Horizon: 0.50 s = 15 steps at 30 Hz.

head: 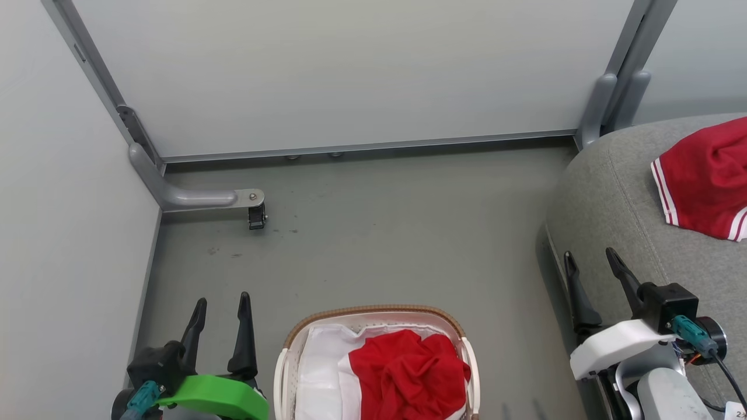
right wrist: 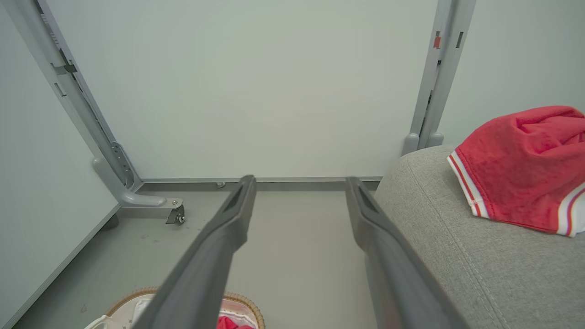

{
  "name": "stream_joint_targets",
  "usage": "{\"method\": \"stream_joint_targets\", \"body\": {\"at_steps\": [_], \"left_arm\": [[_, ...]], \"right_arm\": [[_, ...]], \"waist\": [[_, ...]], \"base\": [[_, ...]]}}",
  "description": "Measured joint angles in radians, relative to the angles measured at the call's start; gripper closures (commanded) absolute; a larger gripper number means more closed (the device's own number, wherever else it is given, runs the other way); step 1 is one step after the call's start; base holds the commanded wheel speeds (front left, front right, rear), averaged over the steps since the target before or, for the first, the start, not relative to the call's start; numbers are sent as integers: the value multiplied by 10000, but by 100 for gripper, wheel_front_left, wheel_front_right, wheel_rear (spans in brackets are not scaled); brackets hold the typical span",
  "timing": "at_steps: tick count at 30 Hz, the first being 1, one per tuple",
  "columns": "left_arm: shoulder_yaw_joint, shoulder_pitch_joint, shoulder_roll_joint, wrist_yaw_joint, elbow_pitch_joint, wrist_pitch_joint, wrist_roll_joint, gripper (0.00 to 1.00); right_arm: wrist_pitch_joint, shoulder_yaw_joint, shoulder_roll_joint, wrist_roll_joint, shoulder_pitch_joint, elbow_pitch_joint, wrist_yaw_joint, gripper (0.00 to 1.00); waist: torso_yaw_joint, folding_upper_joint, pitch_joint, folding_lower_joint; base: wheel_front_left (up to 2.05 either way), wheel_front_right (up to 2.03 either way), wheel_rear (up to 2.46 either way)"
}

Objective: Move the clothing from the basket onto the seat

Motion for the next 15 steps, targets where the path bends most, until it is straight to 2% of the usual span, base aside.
{"method": "stream_joint_targets", "body": {"at_steps": [15], "left_arm": [[-12,3,0,-4,4,0,15,0]], "right_arm": [[0,-21,0,84,-1,-79,0,0]], "waist": [[-51,0,73,0]], "base": [[0,0,0]]}}
